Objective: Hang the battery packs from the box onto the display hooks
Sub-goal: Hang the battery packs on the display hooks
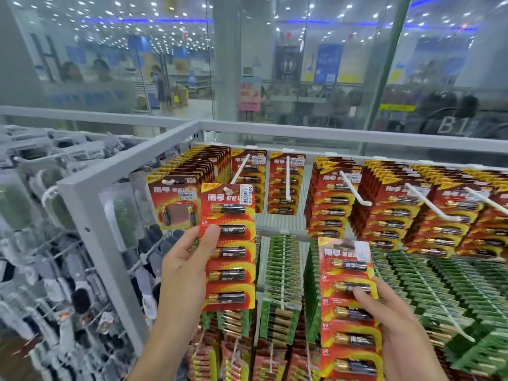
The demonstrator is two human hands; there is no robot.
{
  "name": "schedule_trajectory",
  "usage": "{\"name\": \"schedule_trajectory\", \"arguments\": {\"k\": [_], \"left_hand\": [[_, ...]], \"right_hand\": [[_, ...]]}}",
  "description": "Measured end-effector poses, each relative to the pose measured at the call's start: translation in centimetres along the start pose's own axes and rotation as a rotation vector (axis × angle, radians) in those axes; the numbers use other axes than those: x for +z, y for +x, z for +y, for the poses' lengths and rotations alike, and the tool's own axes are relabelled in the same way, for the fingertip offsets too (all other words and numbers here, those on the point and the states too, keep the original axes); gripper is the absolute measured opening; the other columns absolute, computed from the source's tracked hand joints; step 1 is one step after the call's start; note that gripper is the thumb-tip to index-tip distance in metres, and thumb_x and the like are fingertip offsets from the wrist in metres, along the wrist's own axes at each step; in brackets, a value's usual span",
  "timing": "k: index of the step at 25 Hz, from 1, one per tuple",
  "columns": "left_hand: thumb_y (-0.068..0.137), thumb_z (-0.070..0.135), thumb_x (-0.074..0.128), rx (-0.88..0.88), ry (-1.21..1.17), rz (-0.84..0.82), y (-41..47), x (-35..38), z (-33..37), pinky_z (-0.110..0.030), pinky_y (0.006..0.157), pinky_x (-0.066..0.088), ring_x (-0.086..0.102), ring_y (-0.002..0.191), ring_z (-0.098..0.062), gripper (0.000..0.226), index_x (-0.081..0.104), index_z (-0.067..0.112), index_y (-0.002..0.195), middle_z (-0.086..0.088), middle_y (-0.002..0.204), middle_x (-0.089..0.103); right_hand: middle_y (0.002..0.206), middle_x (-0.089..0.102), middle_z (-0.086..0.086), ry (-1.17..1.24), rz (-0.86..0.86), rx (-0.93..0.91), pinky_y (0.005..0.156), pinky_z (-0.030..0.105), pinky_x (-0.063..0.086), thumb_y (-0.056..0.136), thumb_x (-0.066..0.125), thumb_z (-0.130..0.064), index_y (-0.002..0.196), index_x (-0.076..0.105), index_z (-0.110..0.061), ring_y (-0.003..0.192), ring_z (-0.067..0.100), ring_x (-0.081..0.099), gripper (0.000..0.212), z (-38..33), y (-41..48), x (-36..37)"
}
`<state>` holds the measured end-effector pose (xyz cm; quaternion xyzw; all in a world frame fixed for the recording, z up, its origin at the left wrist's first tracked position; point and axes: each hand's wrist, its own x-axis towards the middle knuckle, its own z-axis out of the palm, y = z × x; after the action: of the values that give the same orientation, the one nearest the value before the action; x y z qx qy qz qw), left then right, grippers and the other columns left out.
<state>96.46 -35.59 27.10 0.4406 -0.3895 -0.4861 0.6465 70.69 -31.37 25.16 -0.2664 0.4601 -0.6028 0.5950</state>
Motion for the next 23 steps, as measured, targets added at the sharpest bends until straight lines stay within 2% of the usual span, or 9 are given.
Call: {"name": "schedule_trajectory", "arguments": {"k": [3, 5, 8, 10, 12, 15, 17, 20, 23], "left_hand": [[0.099, 0.041, 0.060, -0.039, 0.045, -0.035, 1.7, 1.2, -0.5, -0.050, 0.075, 0.063, 0.078, 0.084, -0.036, 0.030, 0.073, 0.021, 0.117, -0.010, 0.100, 0.080], [0.102, 0.043, 0.057, -0.050, 0.063, -0.035, 4.0, 2.4, -1.3, -0.044, 0.067, 0.064, 0.079, 0.083, -0.032, 0.029, 0.071, 0.023, 0.117, -0.006, 0.099, 0.080], [0.106, 0.046, 0.052, -0.022, 0.106, 0.013, 8.7, 4.7, -3.2, -0.034, 0.063, 0.063, 0.078, 0.083, -0.023, 0.032, 0.067, 0.023, 0.122, -0.003, 0.103, 0.080], [0.107, 0.049, 0.048, -0.009, 0.152, 0.040, 11.7, 6.2, -4.3, -0.035, 0.070, 0.063, 0.077, 0.089, -0.020, 0.037, 0.063, 0.023, 0.129, 0.000, 0.109, 0.077], [0.108, 0.050, 0.047, -0.002, 0.157, 0.062, 14.1, 7.3, -5.1, -0.037, 0.071, 0.064, 0.077, 0.089, -0.021, 0.038, 0.063, 0.022, 0.127, 0.000, 0.107, 0.077], [0.107, 0.051, 0.049, 0.006, 0.131, 0.104, 16.6, 8.0, -6.2, -0.037, 0.069, 0.062, 0.077, 0.088, -0.019, 0.040, 0.065, 0.020, 0.127, 0.001, 0.106, 0.077], [0.105, 0.053, 0.050, 0.015, 0.114, 0.137, 17.8, 8.1, -7.0, -0.036, 0.070, 0.062, 0.077, 0.091, -0.020, 0.042, 0.066, 0.021, 0.127, 0.002, 0.107, 0.077], [0.102, 0.059, 0.052, 0.004, 0.124, 0.178, 19.0, 8.0, -7.6, -0.045, 0.083, 0.062, 0.075, 0.099, -0.025, 0.049, 0.064, 0.021, 0.130, 0.002, 0.112, 0.075], [0.105, 0.050, 0.052, 0.001, 0.125, 0.192, 18.6, 8.2, -7.2, -0.036, 0.070, 0.059, 0.074, 0.088, -0.020, 0.038, 0.063, 0.019, 0.123, 0.003, 0.103, 0.074]], "right_hand": [[0.083, 0.080, 0.006, 0.003, -0.025, -0.004, 0.074, 0.052, 0.055, 0.088, 0.073, -0.012, 0.107, 0.070, -0.022, 0.068, 0.026, 0.078, 0.022, -0.6, -0.1, 0.3], [0.098, 0.080, 0.012, -0.009, -0.044, -0.033, 0.076, 0.055, 0.059, 0.078, 0.084, -0.019, 0.112, 0.075, -0.022, 0.081, 0.033, 0.078, 0.036, -1.2, -0.1, 0.4], [0.097, 0.081, 0.003, -0.051, -0.034, -0.161, 0.078, 0.049, 0.055, 0.067, 0.082, -0.025, 0.110, 0.073, -0.029, 0.083, 0.023, 0.078, 0.044, -2.3, -0.6, 0.5], [0.114, 0.078, -0.001, -0.081, -0.081, -0.212, 0.091, 0.053, 0.053, 0.047, 0.099, -0.045, 0.123, 0.071, -0.032, 0.105, 0.023, 0.074, 0.082, -2.9, -0.8, 0.7], [0.138, 0.066, -0.004, -0.085, -0.082, -0.225, 0.109, 0.061, 0.044, 0.032, 0.100, -0.061, 0.140, 0.060, -0.036, 0.135, 0.027, 0.056, 0.117, -3.3, -0.7, 0.6], [0.150, 0.056, -0.007, -0.107, -0.093, -0.227, 0.114, 0.066, 0.036, 0.039, 0.097, -0.067, 0.142, 0.055, -0.046, 0.147, 0.031, 0.041, 0.114, -3.7, -0.3, 0.5], [0.147, 0.058, -0.007, -0.100, -0.093, -0.218, 0.114, 0.065, 0.038, 0.037, 0.097, -0.068, 0.142, 0.054, -0.047, 0.144, 0.029, 0.045, 0.116, -3.9, 0.1, 0.2], [0.145, 0.060, -0.004, -0.090, -0.100, -0.214, 0.112, 0.063, 0.041, 0.042, 0.098, -0.065, 0.144, 0.052, -0.045, 0.141, 0.029, 0.049, 0.114, -3.9, 0.6, -0.2], [0.141, 0.064, -0.002, -0.084, -0.116, -0.211, 0.109, 0.061, 0.046, 0.047, 0.098, -0.061, 0.147, 0.049, -0.040, 0.135, 0.030, 0.057, 0.113, -3.6, 0.9, -0.6]]}}
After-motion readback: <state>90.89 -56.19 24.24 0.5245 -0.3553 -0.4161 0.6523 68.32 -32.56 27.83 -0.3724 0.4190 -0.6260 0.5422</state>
